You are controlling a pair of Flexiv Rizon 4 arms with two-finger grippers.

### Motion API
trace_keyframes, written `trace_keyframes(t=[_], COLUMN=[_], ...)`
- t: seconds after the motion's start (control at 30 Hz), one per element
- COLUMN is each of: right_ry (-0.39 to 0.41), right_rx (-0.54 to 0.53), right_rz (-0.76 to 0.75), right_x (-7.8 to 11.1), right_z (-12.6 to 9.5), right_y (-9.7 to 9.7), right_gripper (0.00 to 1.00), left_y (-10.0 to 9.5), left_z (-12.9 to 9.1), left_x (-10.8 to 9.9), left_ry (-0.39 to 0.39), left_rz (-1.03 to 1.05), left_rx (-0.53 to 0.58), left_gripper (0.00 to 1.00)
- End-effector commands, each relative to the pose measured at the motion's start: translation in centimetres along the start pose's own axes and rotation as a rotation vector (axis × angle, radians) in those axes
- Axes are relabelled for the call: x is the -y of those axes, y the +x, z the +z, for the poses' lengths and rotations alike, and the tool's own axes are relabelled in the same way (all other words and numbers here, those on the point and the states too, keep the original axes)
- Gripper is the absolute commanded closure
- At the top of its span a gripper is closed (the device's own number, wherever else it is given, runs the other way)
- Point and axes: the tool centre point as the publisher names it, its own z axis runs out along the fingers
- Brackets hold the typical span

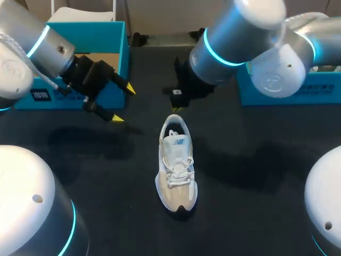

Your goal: Take the shoe out of the shoebox, open the shoe tongue, remove and reinsert the insole, then place the shoe into the shoebox

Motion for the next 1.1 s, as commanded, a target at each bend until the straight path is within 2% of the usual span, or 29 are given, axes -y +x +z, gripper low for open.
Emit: trace_keyframes(t=[0.03,0.2,0.47,0.7,0.83,1.1], right_ry=[-0.008,-0.007,0.071,0.105,0.115,0.134], right_rx=[0.115,0.128,0.213,0.231,0.237,0.275], right_rz=[0.032,0.073,0.106,0.144,0.153,0.169], right_x=[0.3,0.9,2.2,3.5,4.0,4.5], right_z=[1.5,2.8,5.1,6.8,7.8,9.6], right_y=[0.6,0.6,0.7,0.3,0.1,-1.5], right_gripper=[1.00,1.00,1.00,1.00,1.00,1.00], left_y=[0.1,-0.5,-1.6,-2.6,-2.8,-2.8], left_z=[-2.0,-3.7,-6.1,-7.8,-7.9,-7.9], left_x=[0.1,-0.2,-0.8,-0.9,-0.9,-0.9], left_ry=[-0.015,-0.034,-0.066,-0.086,-0.089,-0.089], left_rz=[0.015,0.021,0.016,0.015,0.009,0.009], left_rx=[0.010,0.044,0.118,0.183,0.191,0.191], left_gripper=[0.00,0.00,0.00,0.00,0.00,0.00])
